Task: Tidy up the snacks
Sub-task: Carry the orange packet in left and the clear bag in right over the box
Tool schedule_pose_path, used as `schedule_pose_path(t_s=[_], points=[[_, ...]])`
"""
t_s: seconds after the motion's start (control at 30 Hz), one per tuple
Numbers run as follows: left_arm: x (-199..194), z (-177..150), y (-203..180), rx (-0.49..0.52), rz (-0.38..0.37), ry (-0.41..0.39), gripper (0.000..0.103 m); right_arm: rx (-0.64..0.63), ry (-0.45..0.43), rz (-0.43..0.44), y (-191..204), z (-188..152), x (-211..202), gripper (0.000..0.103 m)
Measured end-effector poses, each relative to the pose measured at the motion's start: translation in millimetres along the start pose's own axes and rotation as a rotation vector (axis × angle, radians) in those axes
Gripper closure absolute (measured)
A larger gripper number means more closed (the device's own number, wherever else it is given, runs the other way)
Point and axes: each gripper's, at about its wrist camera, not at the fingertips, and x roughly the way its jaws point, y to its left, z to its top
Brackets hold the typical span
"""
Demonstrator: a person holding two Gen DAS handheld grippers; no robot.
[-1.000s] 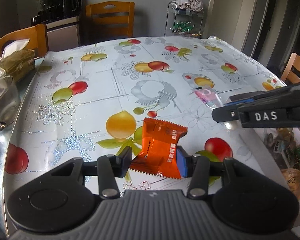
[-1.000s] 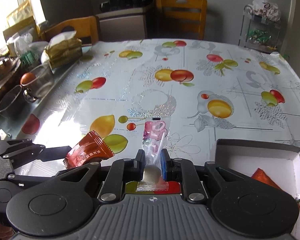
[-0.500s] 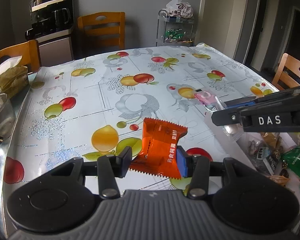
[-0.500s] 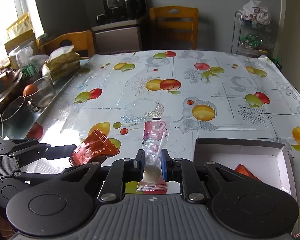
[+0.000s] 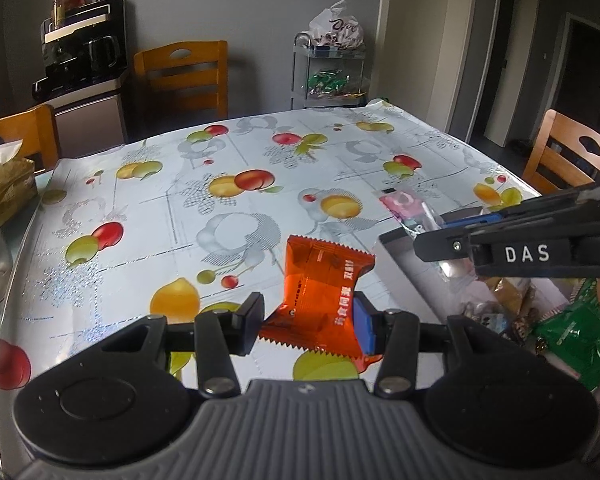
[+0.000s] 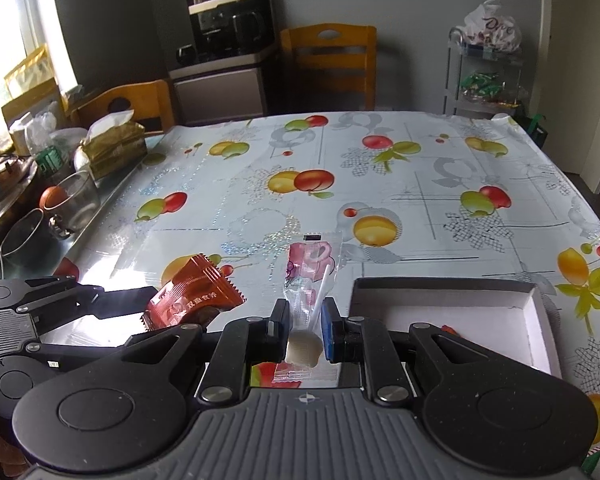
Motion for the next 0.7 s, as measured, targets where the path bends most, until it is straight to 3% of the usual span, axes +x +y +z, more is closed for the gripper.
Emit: schedule_pose_path(t_s=[0.7], points=[[14.6,20.7,-49.1,0.078,-0.098,-0.011,0.058,0.064,-0.036,-0.074,-42.7,-6.7,-26.5,0.084]])
